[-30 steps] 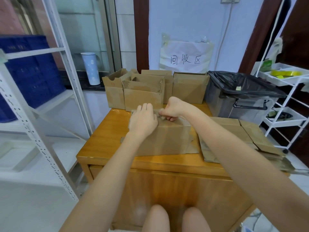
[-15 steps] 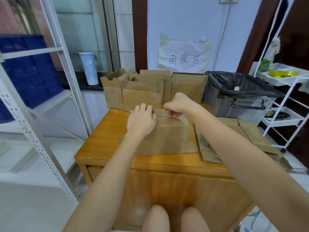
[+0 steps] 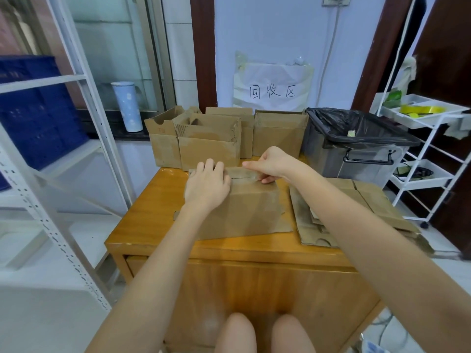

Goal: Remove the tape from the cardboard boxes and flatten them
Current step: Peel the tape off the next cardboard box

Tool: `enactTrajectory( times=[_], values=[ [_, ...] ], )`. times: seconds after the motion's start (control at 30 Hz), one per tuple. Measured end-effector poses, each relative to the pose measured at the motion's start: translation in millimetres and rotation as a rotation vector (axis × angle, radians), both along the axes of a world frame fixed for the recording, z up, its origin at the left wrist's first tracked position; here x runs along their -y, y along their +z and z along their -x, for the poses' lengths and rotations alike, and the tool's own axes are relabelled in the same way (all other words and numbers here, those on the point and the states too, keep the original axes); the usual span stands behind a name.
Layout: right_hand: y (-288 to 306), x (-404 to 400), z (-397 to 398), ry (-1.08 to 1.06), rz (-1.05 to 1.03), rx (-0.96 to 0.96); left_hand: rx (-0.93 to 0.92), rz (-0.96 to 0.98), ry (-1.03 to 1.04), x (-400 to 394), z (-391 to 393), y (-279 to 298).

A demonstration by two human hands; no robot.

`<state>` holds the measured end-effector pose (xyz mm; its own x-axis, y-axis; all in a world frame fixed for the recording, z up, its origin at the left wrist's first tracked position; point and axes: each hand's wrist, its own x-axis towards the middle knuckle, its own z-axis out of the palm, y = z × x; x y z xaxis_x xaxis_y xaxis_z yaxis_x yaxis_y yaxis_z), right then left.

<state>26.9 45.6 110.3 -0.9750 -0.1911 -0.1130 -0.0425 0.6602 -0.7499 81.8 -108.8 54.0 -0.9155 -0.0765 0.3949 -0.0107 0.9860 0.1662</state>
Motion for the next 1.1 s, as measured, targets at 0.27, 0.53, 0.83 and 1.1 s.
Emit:
enactTrajectory(
  times=[0.27, 0.53, 0.83, 1.1],
  values=[
    [5.6, -1.7, 3.8, -0.021, -0.050, 0.028, 0.001, 0.006, 0.002, -0.1, -0.4, 0.5],
    [-8.8, 8.5, 5.6, -0.048, -0.200, -0.123, 0.007, 0.017, 0.011, 0.2, 1.2, 0.1],
    [-7.2, 24.3, -6.2, 0.059, -0.379, -0.190, -0.002, 0.028, 0.009, -1.4, 0.2, -1.0],
    [5.0, 19.7, -3.9, 0.106, -0.400, -0.082, 0.000, 0.031, 0.010, -1.2, 0.2, -0.5]
  ],
)
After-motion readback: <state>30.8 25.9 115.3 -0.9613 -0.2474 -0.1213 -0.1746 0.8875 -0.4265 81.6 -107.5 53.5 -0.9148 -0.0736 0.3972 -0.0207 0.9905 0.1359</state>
